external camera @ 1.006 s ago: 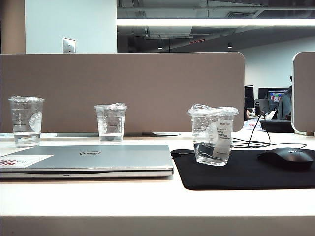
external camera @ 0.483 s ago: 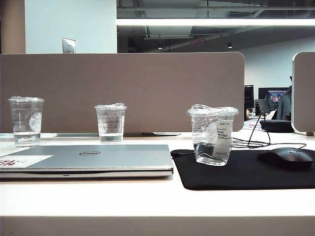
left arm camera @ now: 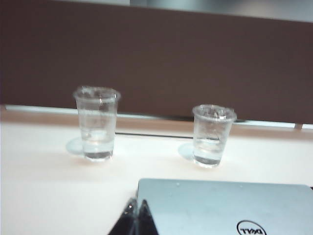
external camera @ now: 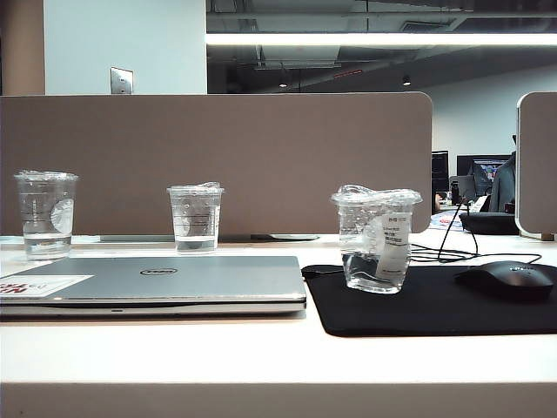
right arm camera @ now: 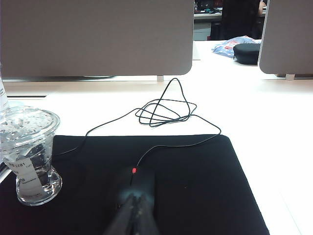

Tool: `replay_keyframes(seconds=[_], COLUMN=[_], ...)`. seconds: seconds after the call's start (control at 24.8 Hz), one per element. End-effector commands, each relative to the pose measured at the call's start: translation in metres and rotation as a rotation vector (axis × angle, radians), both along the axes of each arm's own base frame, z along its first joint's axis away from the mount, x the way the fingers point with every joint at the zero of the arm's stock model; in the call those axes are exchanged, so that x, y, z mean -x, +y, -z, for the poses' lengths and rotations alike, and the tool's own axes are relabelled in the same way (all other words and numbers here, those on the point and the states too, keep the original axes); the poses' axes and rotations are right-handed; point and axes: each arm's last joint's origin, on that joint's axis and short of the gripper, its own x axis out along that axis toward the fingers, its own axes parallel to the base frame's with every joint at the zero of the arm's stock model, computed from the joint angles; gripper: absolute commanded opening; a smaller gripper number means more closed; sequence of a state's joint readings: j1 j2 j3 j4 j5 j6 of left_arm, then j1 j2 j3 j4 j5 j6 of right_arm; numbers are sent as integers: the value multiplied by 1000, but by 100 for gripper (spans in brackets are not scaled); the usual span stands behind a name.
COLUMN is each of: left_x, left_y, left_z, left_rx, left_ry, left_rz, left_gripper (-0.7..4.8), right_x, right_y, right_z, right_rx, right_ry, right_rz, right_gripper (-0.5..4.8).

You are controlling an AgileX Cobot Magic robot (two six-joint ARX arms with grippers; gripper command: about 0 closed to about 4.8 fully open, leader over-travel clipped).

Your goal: Pick up the coffee cup on the right and place it on the right side of the laptop.

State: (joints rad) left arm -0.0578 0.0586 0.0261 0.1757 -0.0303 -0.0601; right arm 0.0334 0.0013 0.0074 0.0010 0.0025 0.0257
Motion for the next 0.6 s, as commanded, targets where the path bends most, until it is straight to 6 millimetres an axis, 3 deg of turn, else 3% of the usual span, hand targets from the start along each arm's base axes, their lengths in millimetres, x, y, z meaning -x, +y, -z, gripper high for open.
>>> replay_keyframes(seconds=[0.04,0.6], left_x=[1,2], left_y=[0,0], left_z=[6,14], left_rx=[10,-10], left_ry=[6,82], left_rz=[0,38], left_gripper=[-5,-5], right_x=[0,0], right_y=[0,0], right_z=[0,0], right_rx=[0,0], right_ry=[-14,-14], right_rz=[2,2], right_gripper=[-4,-4])
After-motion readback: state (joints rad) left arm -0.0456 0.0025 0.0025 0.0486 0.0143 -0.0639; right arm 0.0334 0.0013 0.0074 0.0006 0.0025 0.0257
